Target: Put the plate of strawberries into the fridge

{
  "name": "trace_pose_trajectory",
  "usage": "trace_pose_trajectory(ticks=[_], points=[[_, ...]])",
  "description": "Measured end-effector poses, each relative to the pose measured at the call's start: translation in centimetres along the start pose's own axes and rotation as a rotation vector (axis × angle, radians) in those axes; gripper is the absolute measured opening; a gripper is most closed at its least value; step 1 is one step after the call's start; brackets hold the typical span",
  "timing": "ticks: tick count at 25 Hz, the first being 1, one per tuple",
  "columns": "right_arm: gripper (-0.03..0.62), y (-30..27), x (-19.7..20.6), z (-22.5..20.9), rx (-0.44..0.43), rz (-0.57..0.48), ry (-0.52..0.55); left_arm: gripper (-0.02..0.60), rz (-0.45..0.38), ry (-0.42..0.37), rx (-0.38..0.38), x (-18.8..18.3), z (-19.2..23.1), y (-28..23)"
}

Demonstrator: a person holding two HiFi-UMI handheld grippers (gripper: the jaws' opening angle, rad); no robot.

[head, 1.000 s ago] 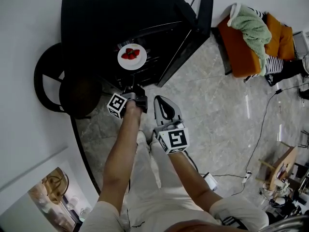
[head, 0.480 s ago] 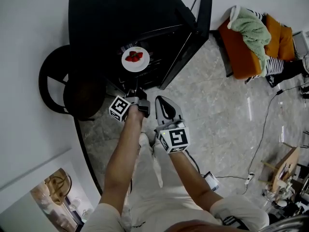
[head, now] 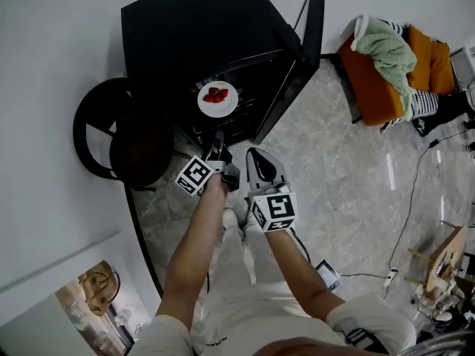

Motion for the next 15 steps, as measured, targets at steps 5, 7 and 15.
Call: trace_pose_trajectory(ticks=[5, 7, 15], points=[[0.011, 0.9, -1.4, 0.5, 0.006, 0.005, -0.001, 0.000, 0.031, -0.295, 0.034, -0.1, -4.1, 2.4], [0.012, 1.4, -2.3, 0.8, 0.005, 0.008, -0.002, 0.000, 0.046, -0.405, 0.032, 0.1, -5.9, 3.7], [0.011, 2.4, -5.6, 3.0, -0.018, -0.020, 0.015, 0.000, -0.001, -0.590, 0.043, -1.1, -11.5, 8.0]])
Point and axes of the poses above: the fingertips, and each gripper's own axes: y backward along the fingers, z to its left, x out of its underside, the point moved 3 cm from there along y, backward along the fingers, and after that the axes turned 9 degrees about -x, right-handed, at the moved point
